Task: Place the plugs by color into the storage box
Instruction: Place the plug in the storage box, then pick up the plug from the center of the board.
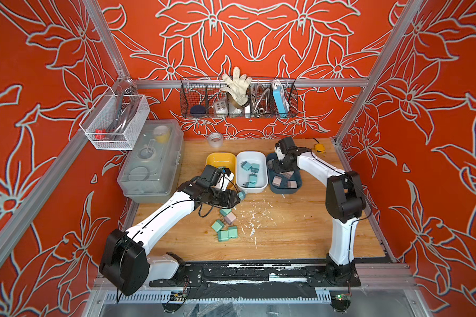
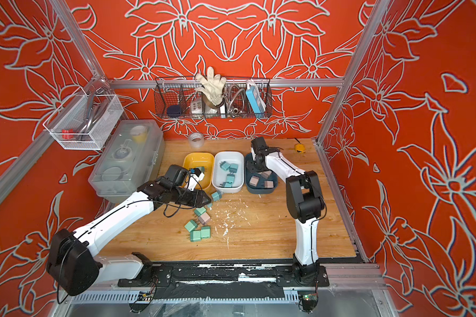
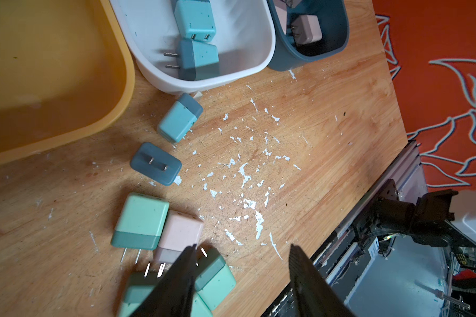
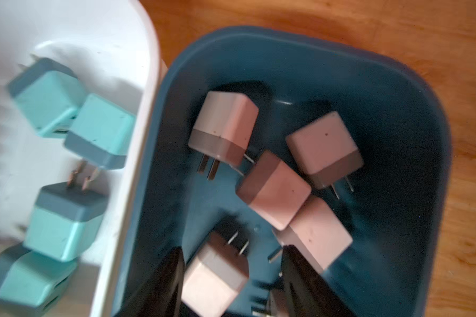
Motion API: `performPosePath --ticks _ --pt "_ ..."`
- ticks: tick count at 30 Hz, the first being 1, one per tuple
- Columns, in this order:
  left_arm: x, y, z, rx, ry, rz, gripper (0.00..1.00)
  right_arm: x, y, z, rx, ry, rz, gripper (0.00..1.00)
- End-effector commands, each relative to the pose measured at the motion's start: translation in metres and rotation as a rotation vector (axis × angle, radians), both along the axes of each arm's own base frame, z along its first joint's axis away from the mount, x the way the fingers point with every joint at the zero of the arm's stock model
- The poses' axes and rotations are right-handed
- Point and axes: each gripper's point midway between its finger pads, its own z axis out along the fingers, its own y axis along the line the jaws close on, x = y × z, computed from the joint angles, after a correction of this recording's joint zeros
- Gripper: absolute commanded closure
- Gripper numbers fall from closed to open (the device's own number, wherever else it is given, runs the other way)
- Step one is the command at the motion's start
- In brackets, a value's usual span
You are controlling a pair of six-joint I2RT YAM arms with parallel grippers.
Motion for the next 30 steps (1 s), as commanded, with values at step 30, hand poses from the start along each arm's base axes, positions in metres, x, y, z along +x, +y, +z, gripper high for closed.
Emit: performPosePath --ticks 30 --pt "-0.066 0.085 0.011 0.141 -0.104 0.326 0.42 -0.225 0.176 0.035 0.38 0.066 0.479 0.35"
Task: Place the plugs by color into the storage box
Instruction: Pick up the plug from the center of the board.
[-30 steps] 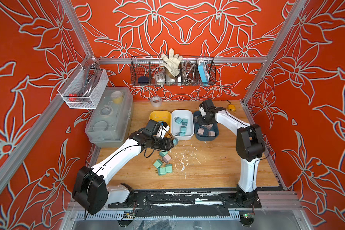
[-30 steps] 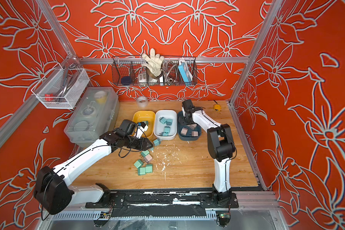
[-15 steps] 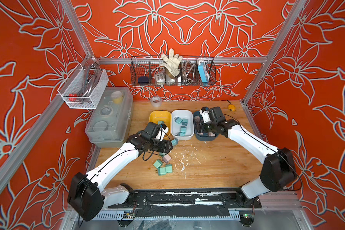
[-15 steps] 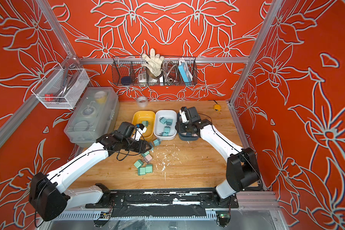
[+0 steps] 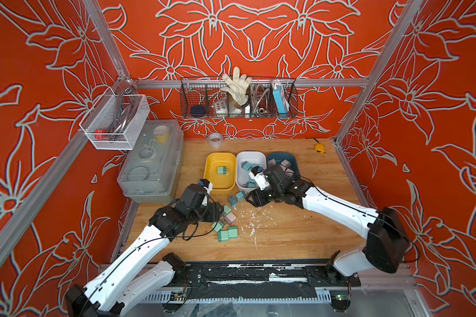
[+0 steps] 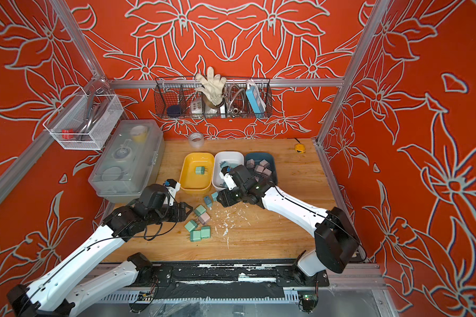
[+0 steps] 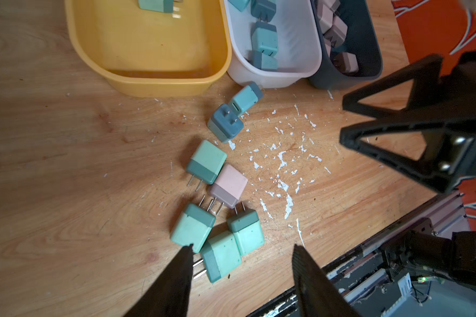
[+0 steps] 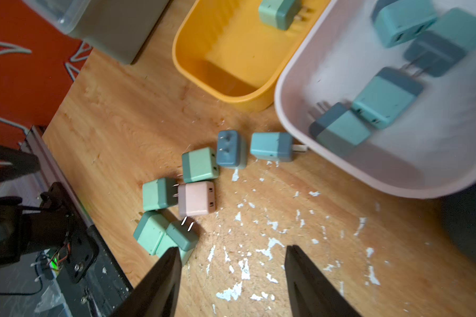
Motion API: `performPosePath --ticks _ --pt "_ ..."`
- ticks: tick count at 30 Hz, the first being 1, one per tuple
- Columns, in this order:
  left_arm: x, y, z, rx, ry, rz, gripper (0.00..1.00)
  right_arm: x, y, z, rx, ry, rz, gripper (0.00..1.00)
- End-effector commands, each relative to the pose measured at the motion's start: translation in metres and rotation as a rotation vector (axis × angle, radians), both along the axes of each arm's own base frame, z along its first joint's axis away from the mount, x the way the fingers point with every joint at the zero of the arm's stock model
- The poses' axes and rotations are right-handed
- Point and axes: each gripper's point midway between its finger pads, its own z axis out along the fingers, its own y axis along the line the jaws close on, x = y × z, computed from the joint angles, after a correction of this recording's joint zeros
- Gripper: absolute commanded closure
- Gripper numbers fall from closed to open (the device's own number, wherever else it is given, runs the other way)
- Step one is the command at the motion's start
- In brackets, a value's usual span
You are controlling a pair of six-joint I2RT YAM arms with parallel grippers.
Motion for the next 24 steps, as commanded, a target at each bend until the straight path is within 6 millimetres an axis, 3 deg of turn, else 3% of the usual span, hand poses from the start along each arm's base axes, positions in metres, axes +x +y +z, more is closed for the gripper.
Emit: performPosePath --ticks 1,4,11,16,24 --pt "-0.011 0.016 -0.01 0.054 0.029 0.042 0.42 -0.018 0.022 -0.016 -0.009 0.034 0.055 0.34" --pt "-0.018 0.021 -0.01 0.056 0.021 0.042 0.42 -0.033 0.039 -0.031 -0.034 0.054 0.113 0.33" --pt "-0.023 0.019 -0.008 0.025 -0.011 0.018 0.42 -0.049 0.057 -0.074 -0.203 0.063 0.165 0.32" --pt "-0.025 0.01 -0.007 -0.001 -0.004 -0.028 0.42 -0.052 0.063 -0.095 -0.268 0.077 0.157 0.31" --pt "-0.027 0.006 -0.002 -0.041 -0.03 -0.05 0.43 -0.042 0.077 -0.109 -0.327 0.05 0.16 0.31"
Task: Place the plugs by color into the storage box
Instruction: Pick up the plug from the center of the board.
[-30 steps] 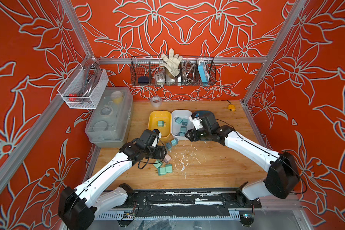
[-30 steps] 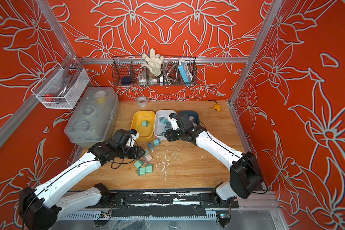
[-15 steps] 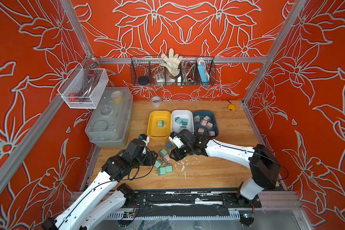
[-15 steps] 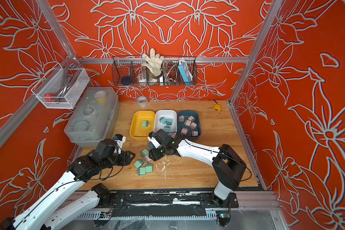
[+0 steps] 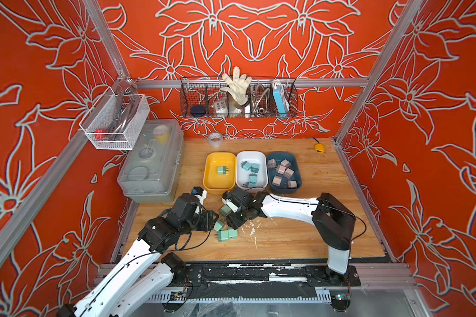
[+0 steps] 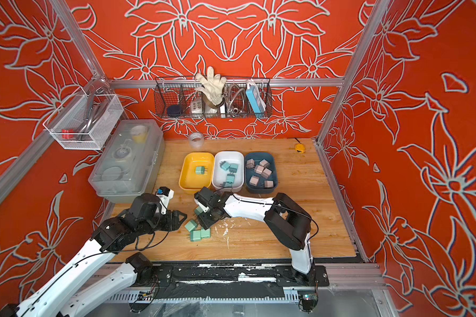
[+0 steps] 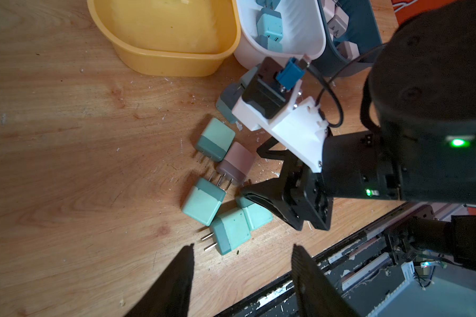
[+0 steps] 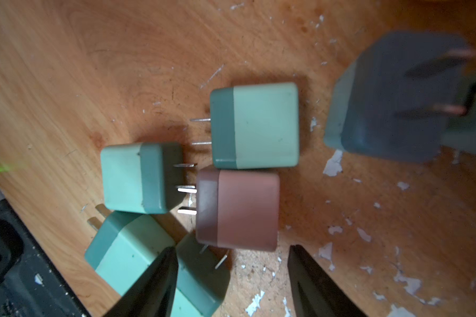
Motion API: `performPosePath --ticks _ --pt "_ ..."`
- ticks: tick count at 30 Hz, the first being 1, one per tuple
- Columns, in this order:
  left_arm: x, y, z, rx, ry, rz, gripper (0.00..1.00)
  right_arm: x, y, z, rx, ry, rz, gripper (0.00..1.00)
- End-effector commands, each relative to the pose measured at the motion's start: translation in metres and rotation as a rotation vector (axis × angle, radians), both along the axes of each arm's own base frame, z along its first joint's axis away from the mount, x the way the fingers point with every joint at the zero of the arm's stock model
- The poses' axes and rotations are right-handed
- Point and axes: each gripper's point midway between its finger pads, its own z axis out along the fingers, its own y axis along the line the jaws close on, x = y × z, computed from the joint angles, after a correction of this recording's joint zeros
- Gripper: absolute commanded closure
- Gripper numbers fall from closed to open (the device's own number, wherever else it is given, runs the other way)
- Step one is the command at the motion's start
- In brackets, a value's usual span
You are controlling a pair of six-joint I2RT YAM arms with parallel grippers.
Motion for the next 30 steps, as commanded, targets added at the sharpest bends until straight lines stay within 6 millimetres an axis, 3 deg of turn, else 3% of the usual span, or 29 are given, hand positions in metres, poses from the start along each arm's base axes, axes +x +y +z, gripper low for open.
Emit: performPosePath --ticks 1,9,14,19,30 --pt "-0.001 -0.005 0.006 -0.027 -0.028 -0.025 0.43 0.007 0.005 -0.007 -0.05 -0.033 0.0 0.31" --pt "-0.004 -0.002 0.014 -0.05 -0.072 -0.022 0.44 0.018 -0.002 -0.02 -0.152 -0.071 0.015 0.35" --pt "-0.003 0.0 0.016 -0.051 -0.094 -0.015 0.44 0.019 -0.003 -0.018 -0.161 -0.08 0.024 0.46" --pt "-0.003 -0.003 0.014 -0.055 -0.083 -0.028 0.44 0.018 -0.002 -0.011 -0.146 -0.08 0.026 0.52" --pt "-0.003 -0.002 0.016 -0.063 -0.099 -0.022 0.45 0.019 -0.001 0.02 -0.079 -0.113 0.023 0.56"
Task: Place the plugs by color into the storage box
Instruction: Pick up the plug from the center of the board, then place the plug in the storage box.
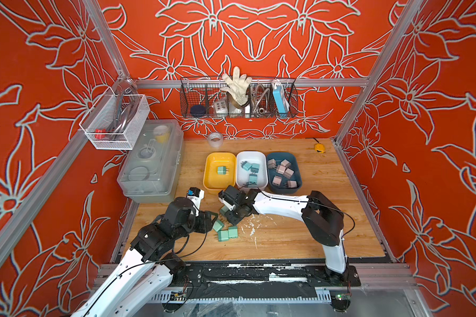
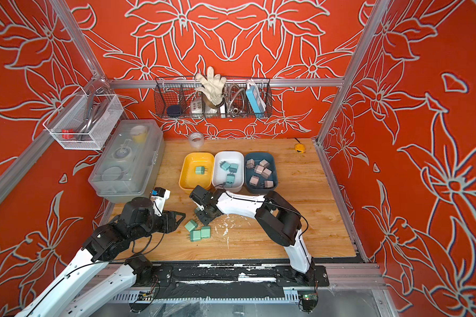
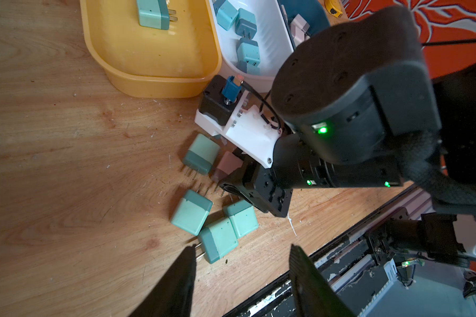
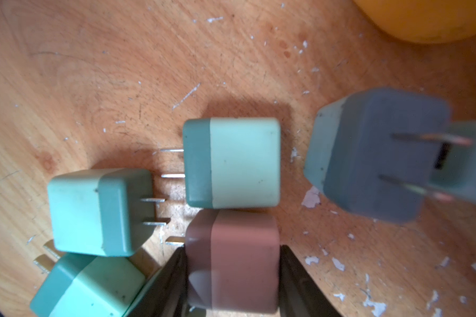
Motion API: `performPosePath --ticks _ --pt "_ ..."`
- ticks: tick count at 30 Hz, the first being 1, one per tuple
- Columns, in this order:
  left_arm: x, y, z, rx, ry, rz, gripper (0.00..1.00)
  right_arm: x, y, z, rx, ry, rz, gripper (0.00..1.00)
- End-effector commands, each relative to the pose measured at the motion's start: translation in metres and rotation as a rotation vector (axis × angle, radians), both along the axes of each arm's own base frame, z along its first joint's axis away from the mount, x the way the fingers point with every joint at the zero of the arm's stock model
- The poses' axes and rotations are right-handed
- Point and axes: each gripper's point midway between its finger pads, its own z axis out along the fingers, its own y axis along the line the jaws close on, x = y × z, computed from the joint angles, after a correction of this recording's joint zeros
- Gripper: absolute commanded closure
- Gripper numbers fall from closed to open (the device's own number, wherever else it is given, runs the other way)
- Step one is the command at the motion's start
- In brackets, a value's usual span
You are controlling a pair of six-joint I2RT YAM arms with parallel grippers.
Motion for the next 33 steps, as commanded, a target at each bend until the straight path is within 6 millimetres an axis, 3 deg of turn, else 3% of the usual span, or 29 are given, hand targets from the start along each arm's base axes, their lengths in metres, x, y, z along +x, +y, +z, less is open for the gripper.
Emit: performPosePath --ticks 1,8,14,19,24,28,33 --pt "0.0 -0.001 -0.001 -0.002 -0.012 -0.01 0.45 0.002 -0.004 0.028 0.03 -0.046 0.006 0.57" --pt "0.002 -0.003 -0.005 0.01 0.009 -0.009 0.46 0.015 -0.013 0.053 0.072 -0.085 -0.022 0.58" --pt "0.008 -0.005 -0.006 0.024 0.004 -0.019 0.46 0.039 -0.047 0.087 0.086 -0.142 -0.075 0.58" --pt "0.017 -0.012 -0.006 0.037 0.011 -0.035 0.46 0.069 -0.1 0.106 0.093 -0.193 -0.192 0.58" --pt "0.024 -0.026 -0.009 0.02 0.048 -0.074 0.46 0.104 -0.174 0.108 0.051 -0.241 -0.387 0.57" --pt "0.028 -0.037 -0.017 0.004 0.096 -0.102 0.47 0.125 -0.223 0.102 0.037 -0.234 -0.53 0.57" --pt "0.032 -0.05 -0.023 -0.014 0.154 -0.128 0.47 0.14 -0.249 0.091 0.041 -0.199 -0.624 0.57"
